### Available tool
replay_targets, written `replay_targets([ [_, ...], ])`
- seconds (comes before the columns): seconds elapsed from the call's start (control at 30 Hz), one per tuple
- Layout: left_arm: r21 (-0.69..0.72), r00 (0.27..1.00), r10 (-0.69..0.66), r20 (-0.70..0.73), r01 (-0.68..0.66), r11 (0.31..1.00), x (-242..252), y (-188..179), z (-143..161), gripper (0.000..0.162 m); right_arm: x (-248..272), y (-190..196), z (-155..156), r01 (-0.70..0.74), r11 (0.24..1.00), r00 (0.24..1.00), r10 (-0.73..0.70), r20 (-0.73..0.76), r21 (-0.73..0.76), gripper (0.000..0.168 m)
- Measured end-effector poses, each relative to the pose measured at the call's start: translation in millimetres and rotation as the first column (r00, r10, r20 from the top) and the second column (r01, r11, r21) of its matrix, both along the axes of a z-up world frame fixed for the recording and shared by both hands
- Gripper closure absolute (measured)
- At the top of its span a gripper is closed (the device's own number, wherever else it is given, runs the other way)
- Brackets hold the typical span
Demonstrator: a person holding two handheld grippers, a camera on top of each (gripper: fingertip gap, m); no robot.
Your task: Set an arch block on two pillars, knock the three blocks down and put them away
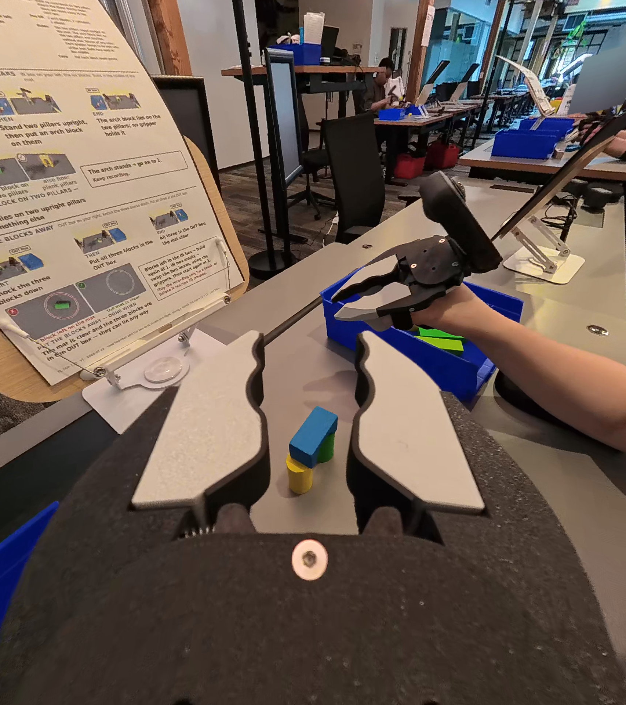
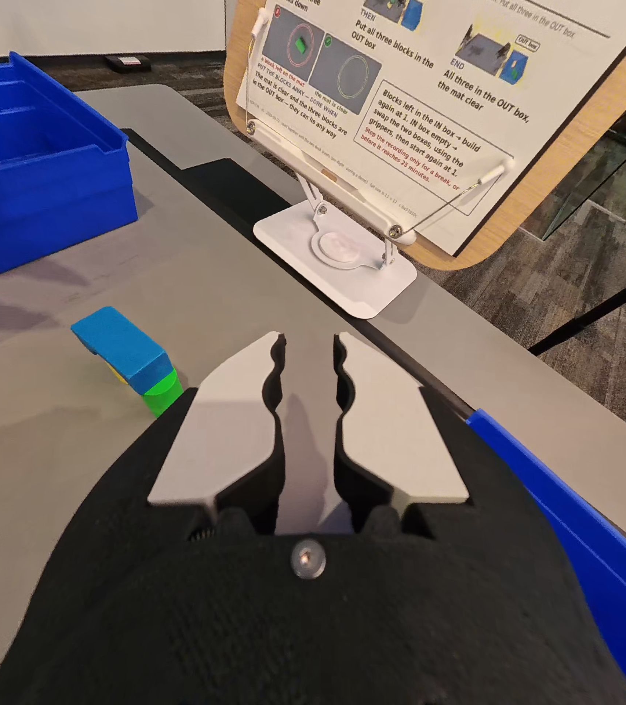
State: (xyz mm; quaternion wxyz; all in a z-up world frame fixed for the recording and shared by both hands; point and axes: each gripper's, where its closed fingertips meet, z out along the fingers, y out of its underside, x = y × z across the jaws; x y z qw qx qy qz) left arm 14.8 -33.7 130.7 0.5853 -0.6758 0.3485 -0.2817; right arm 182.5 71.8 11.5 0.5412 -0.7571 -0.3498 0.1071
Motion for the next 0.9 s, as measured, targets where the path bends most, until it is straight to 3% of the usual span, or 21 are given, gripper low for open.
replay_targets([
  [0.47,0.0,1.0,0.001,-0.003,-0.001,1.0,3,-1,-1,0.118,-6,-7,24,-0.055,0.998,0.974,0.058,-0.221,0.02,0.148],
  [0.73,0.006,1.0,0.004,0.009,-0.004,1.0,1,-1,2,0.118,-3,-9,38,-0.045,0.994,0.966,0.068,-0.248,0.097,0.148],
  [0.83,0.007,1.0,0.005,0.013,-0.005,1.0,1,-1,2,0.117,-3,-12,44,-0.058,0.988,0.966,0.092,-0.241,0.146,0.167],
  [0.9,0.006,1.0,0.004,0.012,-0.004,1.0,1,-1,2,0.117,-3,-14,48,-0.067,0.982,0.965,0.108,-0.238,0.175,0.167],
])
